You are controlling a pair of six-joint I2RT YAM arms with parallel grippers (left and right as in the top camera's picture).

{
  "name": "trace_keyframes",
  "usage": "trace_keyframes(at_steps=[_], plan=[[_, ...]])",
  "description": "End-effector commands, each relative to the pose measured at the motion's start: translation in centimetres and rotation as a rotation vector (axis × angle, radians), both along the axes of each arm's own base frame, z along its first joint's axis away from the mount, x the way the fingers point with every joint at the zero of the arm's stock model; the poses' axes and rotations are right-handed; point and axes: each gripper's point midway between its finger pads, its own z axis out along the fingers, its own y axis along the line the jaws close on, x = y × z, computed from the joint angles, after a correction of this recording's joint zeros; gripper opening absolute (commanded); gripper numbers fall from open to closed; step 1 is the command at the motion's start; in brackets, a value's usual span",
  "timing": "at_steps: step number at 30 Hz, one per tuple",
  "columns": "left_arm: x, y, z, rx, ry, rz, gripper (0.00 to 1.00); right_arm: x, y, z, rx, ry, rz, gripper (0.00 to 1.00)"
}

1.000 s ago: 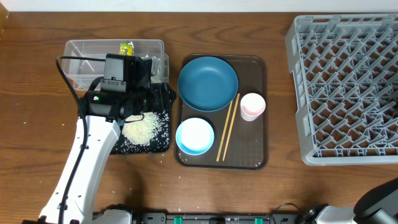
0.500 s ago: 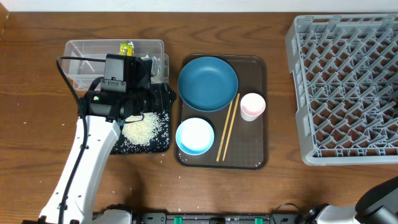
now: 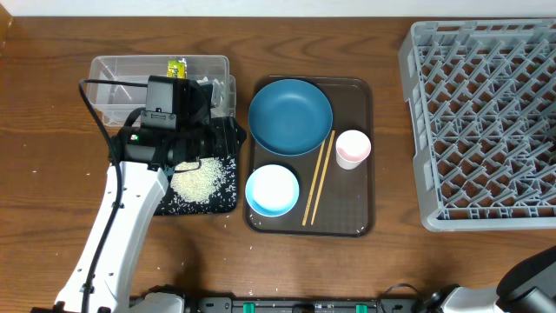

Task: Sort waste into correct bins and load items into the dishwasher rack
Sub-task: 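Place the white cup upside down in the rack and release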

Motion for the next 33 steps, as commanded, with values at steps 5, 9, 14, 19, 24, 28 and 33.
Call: trace_keyframes(at_steps=[5,9,14,19,24,28,33], plan=[[0.1,0.3,0.1,0.015,-0.009,-0.005,0.56,-0.9,-1.2,-0.3,-0.022,0.028,-0.068,0.29],[0.1,0.3,0.1,0.015,-0.009,-0.005,0.56,-0.9,-1.4,-0.2,-0.024,0.020,-0.076,0.29],[0.1,0.3,0.1,0.015,-0.009,-0.005,0.56,-1.0,-1.4,-0.2,-0.023,0.022,-0.076,0.36],[0.1,0.3,0.1,0.015,-0.009,-0.005,0.59,-0.5,-1.0,-0.3,-0.002,0.003,-0.056,0.70],[0.1,0.3,0.1,0.015,-0.009,-0.005,0.60,-0.2,-0.7,-0.4,0.012,-0.011,-0.043,0.79],[0.1,0.3,0.1,0.015,-0.010,-0.005,0.60,0.4,0.0,-0.5,0.049,-0.037,-0.013,0.72],[0.1,0.0,0.1,0.015,-0.014,-0.014,0.60,3.2,3.3,0.3,0.176,-0.172,0.124,0.71]])
